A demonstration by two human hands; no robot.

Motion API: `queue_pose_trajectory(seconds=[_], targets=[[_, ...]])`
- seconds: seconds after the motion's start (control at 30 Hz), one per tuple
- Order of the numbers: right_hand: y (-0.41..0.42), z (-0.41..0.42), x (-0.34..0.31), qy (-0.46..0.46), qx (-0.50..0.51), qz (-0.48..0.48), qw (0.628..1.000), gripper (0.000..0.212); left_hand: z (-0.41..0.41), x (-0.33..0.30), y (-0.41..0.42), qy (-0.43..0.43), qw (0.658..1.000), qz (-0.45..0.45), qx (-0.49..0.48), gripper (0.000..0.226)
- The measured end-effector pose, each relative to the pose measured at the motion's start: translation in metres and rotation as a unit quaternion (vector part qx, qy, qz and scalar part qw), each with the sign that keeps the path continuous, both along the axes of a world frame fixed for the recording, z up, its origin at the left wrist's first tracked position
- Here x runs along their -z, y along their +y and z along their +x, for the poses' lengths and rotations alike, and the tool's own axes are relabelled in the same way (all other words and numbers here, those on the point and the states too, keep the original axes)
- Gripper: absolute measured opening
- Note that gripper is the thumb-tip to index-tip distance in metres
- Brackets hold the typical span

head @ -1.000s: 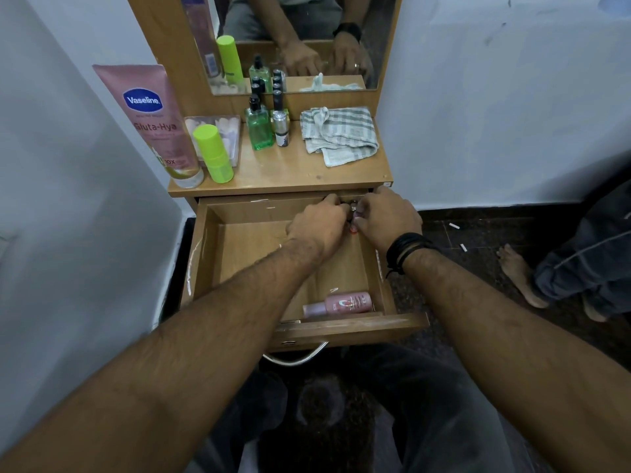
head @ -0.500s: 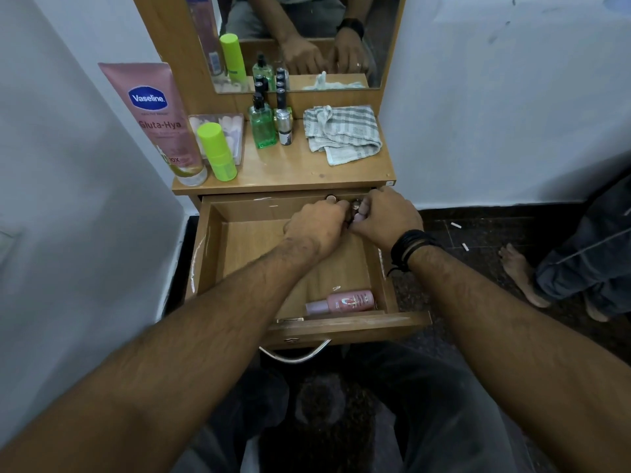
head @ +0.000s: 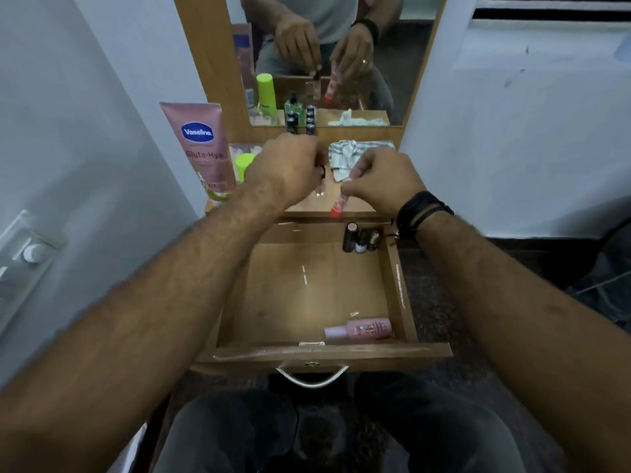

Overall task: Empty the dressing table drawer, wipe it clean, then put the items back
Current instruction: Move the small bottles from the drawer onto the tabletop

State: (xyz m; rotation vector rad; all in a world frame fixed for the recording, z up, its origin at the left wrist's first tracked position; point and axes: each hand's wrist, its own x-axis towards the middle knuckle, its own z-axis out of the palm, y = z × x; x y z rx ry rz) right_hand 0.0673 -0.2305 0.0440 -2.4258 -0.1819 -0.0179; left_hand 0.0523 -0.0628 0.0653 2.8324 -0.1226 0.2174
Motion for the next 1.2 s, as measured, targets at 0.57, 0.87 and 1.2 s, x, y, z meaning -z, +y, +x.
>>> queue_pose_trajectory(seconds=[0.57,0.87,1.2], targets=[[0.062,0.059,0.017,-0.093,0.002,-0.028,0.995,0.004,0.055,0.033,0.016,0.014,0.998,0.024,-0.064,0.019],[0.064,0.062,0.019,-0.109,-0.007,-0.044,0.993,0.011,0.059,0.039,0.013,-0.008,0.997,0.008,-0.080,0.021],[0.063,0.061,0.020,-0.112,-0.025,-0.063,0.991,0.019,0.053,0.039,0.011,0.003,0.997,0.020,-0.079,0.022]])
